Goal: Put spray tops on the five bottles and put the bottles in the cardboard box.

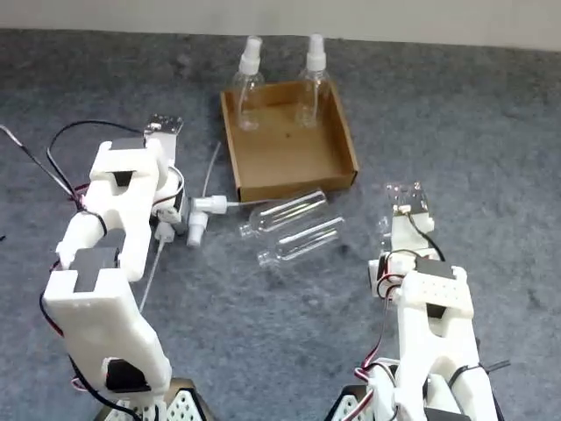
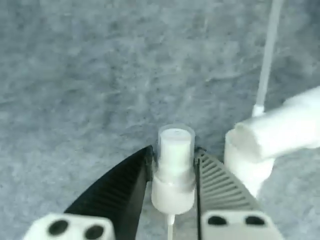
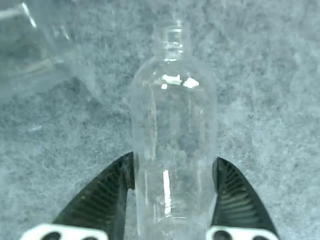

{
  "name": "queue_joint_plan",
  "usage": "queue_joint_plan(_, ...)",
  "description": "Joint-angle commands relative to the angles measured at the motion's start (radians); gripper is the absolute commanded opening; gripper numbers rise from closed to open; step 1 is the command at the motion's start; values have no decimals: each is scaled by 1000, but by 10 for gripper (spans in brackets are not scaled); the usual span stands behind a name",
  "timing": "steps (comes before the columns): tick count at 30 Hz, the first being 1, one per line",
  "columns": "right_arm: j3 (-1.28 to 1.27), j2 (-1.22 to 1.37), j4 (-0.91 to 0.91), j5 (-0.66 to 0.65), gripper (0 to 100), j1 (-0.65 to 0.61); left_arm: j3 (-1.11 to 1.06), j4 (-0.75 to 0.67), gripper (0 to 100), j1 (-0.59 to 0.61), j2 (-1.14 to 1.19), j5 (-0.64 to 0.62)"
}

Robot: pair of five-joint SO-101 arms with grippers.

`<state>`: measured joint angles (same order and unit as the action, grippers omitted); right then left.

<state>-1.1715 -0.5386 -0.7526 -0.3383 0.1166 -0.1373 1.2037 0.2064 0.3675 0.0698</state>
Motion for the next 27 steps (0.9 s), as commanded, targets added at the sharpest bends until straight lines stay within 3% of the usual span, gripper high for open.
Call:
queue_joint_plan(1,-28,5,4,0,146,2,-4,-6,2,16,-122,-6)
queue_joint_plan(8,-18,5,-42,0,149,12,-311,8,2,16,-380,29)
queue_joint_plan(14,148,5,-197,-41,150,10,-582,-173,2,15,-553,35)
queue_joint_plan(21,312,5,-361,-58,226,8,-684,-282,2,16,-565,37)
queue_joint_plan(27,346,5,-429,-110,235,45,-699,-298,14,16,-565,38)
